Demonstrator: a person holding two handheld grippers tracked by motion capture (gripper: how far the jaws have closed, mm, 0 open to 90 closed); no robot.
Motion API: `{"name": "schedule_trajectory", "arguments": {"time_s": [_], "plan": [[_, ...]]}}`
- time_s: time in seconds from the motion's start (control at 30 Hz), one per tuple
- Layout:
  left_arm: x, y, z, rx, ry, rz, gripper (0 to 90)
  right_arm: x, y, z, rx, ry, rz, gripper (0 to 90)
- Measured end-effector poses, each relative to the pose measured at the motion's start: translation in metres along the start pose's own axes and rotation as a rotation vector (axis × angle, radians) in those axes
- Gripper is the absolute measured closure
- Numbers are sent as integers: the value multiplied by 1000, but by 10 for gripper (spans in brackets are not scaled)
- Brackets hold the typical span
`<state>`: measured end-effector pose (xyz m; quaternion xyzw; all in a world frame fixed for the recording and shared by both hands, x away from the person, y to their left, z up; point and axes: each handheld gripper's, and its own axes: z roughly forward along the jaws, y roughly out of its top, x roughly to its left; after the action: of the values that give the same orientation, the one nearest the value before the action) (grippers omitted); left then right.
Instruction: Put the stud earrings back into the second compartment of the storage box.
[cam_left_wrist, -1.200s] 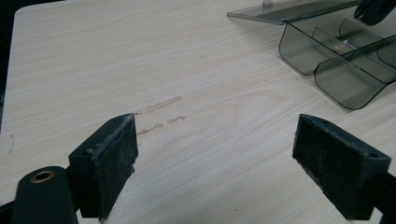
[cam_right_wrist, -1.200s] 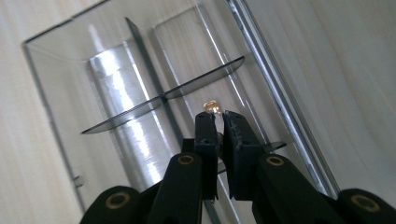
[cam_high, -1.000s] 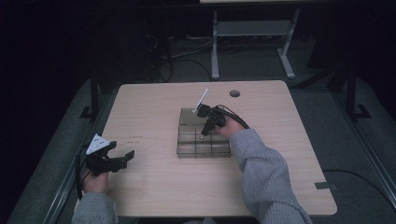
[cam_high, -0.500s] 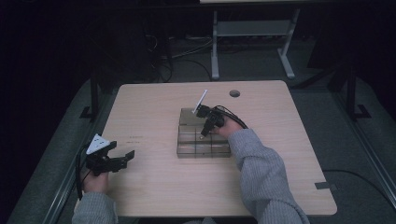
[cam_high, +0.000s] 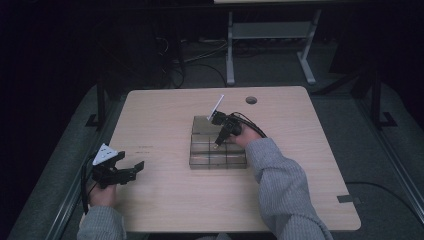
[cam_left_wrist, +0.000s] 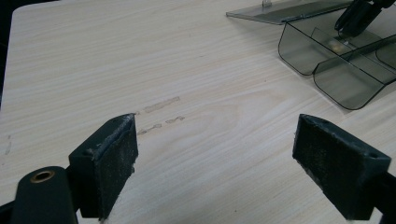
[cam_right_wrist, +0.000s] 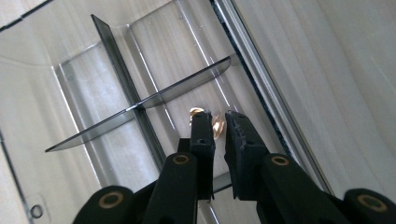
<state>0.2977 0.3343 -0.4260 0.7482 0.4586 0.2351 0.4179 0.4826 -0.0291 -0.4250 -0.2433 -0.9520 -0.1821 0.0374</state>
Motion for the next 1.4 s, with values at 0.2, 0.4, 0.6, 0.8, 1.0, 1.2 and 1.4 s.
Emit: {"name": "schedule_trajectory", "arguments": {"time_s": [0.2, 0.4, 0.6, 0.8, 1.0, 1.2, 1.4], "plan": [[0, 0, 0, -1, 1, 0, 137, 3, -6, -10, -19, 6, -2, 755], [0, 0, -1, 1, 5, -2, 137, 6, -13, -22, -34, 42, -11, 688], [0, 0, 0, 5, 5, 3, 137, 11, -20, -36, -53, 41, -22, 646], [-1, 0, 0, 6, 6, 5, 137, 12, -35, -47, -98, 38, -12, 615], [-2, 0, 1, 7, 3, 2, 137, 13, -48, -52, -105, 30, -2, 597], [-2, 0, 1, 9, 5, 3, 137, 10, -59, -54, -110, 28, 14, 581], [-2, -1, 2, 13, 5, 6, 137, 11, -65, -61, -117, 19, 18, 571]]}}
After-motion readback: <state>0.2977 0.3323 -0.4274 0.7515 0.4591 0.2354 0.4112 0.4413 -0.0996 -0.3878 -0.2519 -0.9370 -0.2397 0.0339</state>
